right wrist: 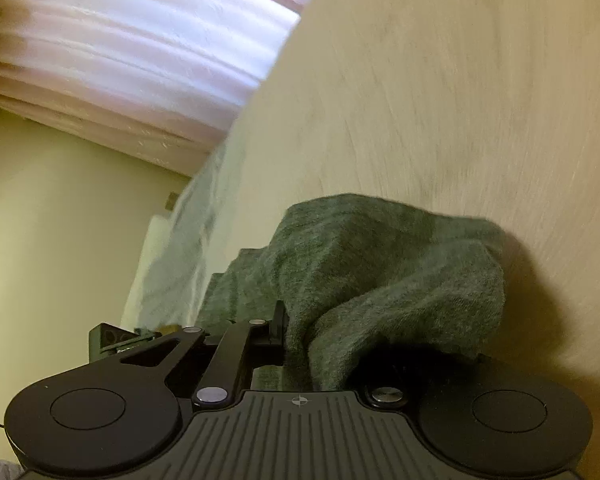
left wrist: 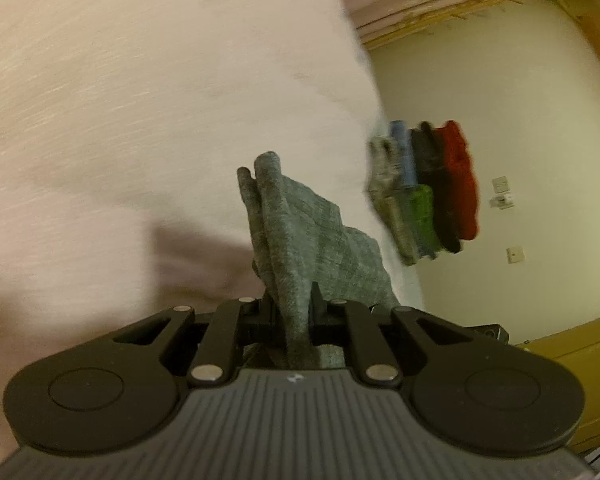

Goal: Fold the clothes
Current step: 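Grasp the folded shorts edge with both grippers and lift it, then carry the shorts with both grippers onto the red sweater atop the clothes stack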

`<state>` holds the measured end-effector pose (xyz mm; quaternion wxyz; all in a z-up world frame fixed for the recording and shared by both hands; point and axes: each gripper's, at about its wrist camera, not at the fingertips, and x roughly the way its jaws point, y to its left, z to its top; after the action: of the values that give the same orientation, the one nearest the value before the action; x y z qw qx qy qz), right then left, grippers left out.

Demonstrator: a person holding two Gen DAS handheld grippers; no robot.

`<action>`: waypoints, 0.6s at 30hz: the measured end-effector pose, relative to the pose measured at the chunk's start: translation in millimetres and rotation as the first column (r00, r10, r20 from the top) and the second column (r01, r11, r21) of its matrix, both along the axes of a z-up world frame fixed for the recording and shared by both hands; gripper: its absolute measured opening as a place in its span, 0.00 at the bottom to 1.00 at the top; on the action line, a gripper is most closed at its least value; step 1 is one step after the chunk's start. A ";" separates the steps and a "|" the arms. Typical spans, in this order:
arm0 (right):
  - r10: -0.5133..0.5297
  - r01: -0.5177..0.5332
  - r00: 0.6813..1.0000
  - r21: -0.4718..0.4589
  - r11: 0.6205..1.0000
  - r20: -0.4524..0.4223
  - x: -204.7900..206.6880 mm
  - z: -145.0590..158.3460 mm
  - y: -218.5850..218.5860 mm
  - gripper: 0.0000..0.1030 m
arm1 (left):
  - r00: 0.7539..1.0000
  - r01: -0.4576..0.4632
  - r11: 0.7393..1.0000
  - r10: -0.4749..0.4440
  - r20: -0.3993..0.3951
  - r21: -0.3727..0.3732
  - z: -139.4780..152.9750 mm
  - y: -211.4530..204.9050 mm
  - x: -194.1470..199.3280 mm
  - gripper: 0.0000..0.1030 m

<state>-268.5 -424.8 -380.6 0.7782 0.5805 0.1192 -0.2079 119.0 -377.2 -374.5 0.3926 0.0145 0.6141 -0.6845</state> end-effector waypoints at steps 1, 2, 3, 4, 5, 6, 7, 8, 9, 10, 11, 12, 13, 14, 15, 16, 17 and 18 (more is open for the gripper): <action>-0.003 0.003 1.000 -0.010 1.000 -0.001 -10.0 10.7 -4.3 0.09 | 1.000 0.000 1.000 0.000 0.004 -0.016 12.7 -3.9 -14.2 0.09; -0.005 0.005 1.000 -0.022 1.000 -0.001 -22.3 22.0 -9.7 0.09 | 1.000 -0.001 1.000 0.001 0.009 -0.030 25.4 -8.0 -29.8 0.09; -0.006 0.005 1.000 -0.036 0.999 0.000 -36.3 33.7 -15.9 0.09 | 1.000 -0.002 0.999 0.003 0.014 -0.043 38.3 -12.4 -46.4 0.09; -0.006 0.006 1.000 -0.049 0.999 0.001 -50.4 45.4 -22.1 0.09 | 1.000 -0.005 0.998 0.006 0.017 -0.057 50.7 -17.2 -63.8 0.09; -0.008 0.009 1.000 -0.063 0.998 0.004 -67.5 57.9 -30.5 0.09 | 1.000 -0.010 0.997 0.011 0.018 -0.073 62.6 -22.0 -81.6 0.09; -0.011 0.011 1.000 -0.073 0.997 0.005 -83.7 69.9 -40.1 0.09 | 1.000 -0.015 0.996 0.016 0.015 -0.088 74.6 -27.3 -101.0 0.09; -0.014 0.013 1.000 -0.088 0.996 -0.005 -101.3 82.7 -49.2 0.09 | 1.000 -0.019 0.995 0.020 0.006 -0.100 85.3 -33.2 -121.4 0.09; -0.018 0.016 1.000 -0.108 0.994 -0.021 -121.7 97.1 -58.1 0.09 | 1.000 -0.019 0.994 0.018 -0.004 -0.112 94.4 -40.6 -143.5 0.09; -0.027 0.022 0.999 -0.129 0.991 -0.036 -141.4 110.9 -66.0 0.09 | 1.000 -0.015 0.992 0.013 -0.015 -0.124 103.3 -48.9 -167.1 0.09; -0.039 0.031 0.998 -0.150 0.988 -0.050 -160.6 124.3 -73.1 0.09 | 1.000 -0.011 0.991 0.008 -0.026 -0.136 112.2 -57.3 -190.8 0.09; -0.054 0.042 0.997 -0.169 0.985 -0.064 -182.4 138.2 -80.5 0.09 | 0.999 -0.006 0.989 0.000 -0.038 -0.147 120.6 -66.5 -213.8 0.09; -0.072 0.057 0.995 -0.184 0.981 -0.074 -203.6 150.8 -88.0 0.09 | 0.999 0.003 0.988 -0.011 -0.052 -0.158 128.2 -78.0 -238.2 0.09; -0.091 0.073 0.992 -0.196 0.978 -0.082 -222.9 162.1 -95.3 0.09 | 0.998 0.014 0.986 -0.026 -0.065 -0.168 135.4 -90.0 -261.3 0.09; -0.110 0.089 0.990 -0.209 0.974 -0.090 -242.2 173.4 -102.5 0.09 | 0.997 0.027 0.984 -0.041 -0.073 -0.178 142.2 -101.3 -280.9 0.09; -0.128 0.104 0.987 -0.224 0.969 -0.097 -260.0 183.8 -108.6 0.09 | 0.995 0.041 0.982 -0.057 -0.080 -0.186 148.7 -113.4 -299.9 0.09; -0.145 0.118 0.984 -0.239 0.964 -0.102 -278.9 192.7 -113.2 0.09 | 0.994 0.056 0.979 -0.074 -0.086 -0.194 155.2 -126.2 -319.4 0.09; -0.163 0.132 0.981 -0.253 0.958 -0.106 -295.7 201.6 -118.7 0.09 | 0.992 0.070 0.977 -0.090 -0.090 -0.201 161.7 -139.2 -337.7 0.09; -0.183 0.149 0.977 -0.266 0.952 -0.109 -309.9 210.8 -125.3 0.09 | 0.990 0.085 0.975 -0.106 -0.090 -0.208 169.0 -152.3 -354.5 0.09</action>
<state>-578.4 -550.1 -169.8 0.8169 0.4678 0.0934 -0.3242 -235.5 -529.4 -205.5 0.3273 -0.0307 0.5586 -0.7615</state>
